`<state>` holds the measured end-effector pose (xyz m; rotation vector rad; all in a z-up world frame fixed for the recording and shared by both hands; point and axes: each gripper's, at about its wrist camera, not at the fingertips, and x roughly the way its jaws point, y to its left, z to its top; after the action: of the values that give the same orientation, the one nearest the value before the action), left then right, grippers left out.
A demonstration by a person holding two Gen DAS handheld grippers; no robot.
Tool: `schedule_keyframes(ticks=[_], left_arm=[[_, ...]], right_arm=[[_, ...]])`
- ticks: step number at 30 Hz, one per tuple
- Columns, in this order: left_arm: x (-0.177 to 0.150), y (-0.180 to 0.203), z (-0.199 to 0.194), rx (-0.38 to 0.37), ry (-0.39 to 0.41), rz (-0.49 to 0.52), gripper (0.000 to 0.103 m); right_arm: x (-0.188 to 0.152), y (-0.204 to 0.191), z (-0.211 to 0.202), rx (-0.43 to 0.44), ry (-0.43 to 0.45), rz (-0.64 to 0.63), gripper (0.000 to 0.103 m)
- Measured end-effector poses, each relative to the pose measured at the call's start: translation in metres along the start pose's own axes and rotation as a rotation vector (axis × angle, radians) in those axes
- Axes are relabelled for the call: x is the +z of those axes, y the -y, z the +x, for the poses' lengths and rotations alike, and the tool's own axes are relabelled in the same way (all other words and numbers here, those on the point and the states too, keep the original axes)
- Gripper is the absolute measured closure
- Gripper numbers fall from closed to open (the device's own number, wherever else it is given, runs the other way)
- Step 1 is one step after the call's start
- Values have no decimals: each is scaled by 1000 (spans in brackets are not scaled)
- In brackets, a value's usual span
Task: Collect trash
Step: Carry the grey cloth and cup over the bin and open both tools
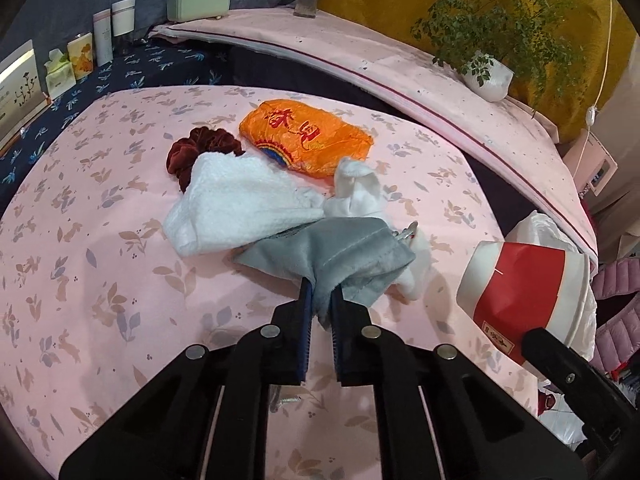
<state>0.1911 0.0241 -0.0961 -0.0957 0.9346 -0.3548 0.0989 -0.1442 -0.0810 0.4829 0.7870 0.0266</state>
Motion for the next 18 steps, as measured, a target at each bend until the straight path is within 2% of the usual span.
schedule_keyframes(ticks=[10, 18], left_arm=[[10, 49, -48, -55, 80, 57, 95], [14, 111, -67, -103, 109, 140, 95]], right_arm=[[15, 20, -52, 1, 107, 20, 100], [33, 50, -90, -35, 183, 34, 100]])
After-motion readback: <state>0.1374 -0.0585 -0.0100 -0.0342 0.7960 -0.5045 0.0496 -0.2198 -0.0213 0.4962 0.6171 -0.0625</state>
